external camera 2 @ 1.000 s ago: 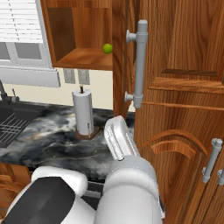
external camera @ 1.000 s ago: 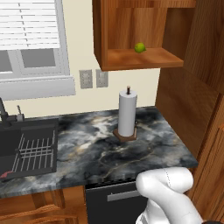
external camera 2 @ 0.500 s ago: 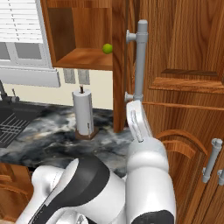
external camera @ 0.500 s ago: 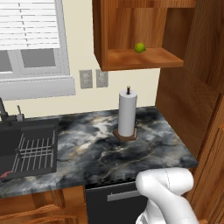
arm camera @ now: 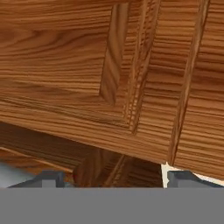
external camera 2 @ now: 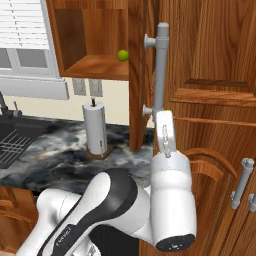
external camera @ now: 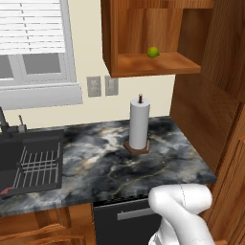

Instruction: Pick the pear from the counter and place it in the cabinet. Then close the cabinet.

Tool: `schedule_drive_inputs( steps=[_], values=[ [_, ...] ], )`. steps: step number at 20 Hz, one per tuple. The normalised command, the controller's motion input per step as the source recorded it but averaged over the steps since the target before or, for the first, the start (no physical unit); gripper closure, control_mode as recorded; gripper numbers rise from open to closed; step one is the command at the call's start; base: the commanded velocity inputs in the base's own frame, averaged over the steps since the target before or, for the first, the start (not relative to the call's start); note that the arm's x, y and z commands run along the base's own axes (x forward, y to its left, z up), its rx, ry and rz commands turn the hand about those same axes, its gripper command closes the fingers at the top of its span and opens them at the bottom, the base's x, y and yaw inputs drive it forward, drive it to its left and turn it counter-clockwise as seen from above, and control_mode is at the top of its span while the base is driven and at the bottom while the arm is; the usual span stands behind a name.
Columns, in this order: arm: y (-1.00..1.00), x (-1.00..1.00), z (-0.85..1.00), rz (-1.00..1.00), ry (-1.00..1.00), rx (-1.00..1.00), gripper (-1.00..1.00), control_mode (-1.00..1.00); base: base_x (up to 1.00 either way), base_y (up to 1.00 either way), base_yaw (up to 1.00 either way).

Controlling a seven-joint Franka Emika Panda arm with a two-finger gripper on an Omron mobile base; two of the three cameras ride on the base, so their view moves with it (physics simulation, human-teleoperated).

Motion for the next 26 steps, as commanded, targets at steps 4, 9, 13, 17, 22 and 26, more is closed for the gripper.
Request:
schedule_drive_inputs(
  steps=[4, 9, 13, 17, 22, 26],
  values=[
    [0.02, 0.2, 0.54, 0.23, -0.06, 0.16, -1.0, -1.0, 0.0, 0.0, 0.0],
    [0.15, 0.53, 0.53, 0.29, 0.0, 0.17, -1.0, -1.0, 0.0, 0.0, 0.0],
    [0.49, 0.48, 0.24, 0.32, 0.01, 0.09, -1.0, -1.0, 0.0, 0.0, 0.0],
    [0.91, 0.16, 0.01, 0.31, 0.0, 0.0, -1.0, -1.0, 0.0, 0.0, 0.0],
    [1.0, 0.11, 0.0, 0.24, -0.02, -0.01, -1.0, -1.0, 0.0, 0.0, 0.0],
    [1.0, 0.26, 0.09, 0.1, -0.08, -0.02, -1.0, -1.0, 0.0, 0.0, 0.0]
  ],
)
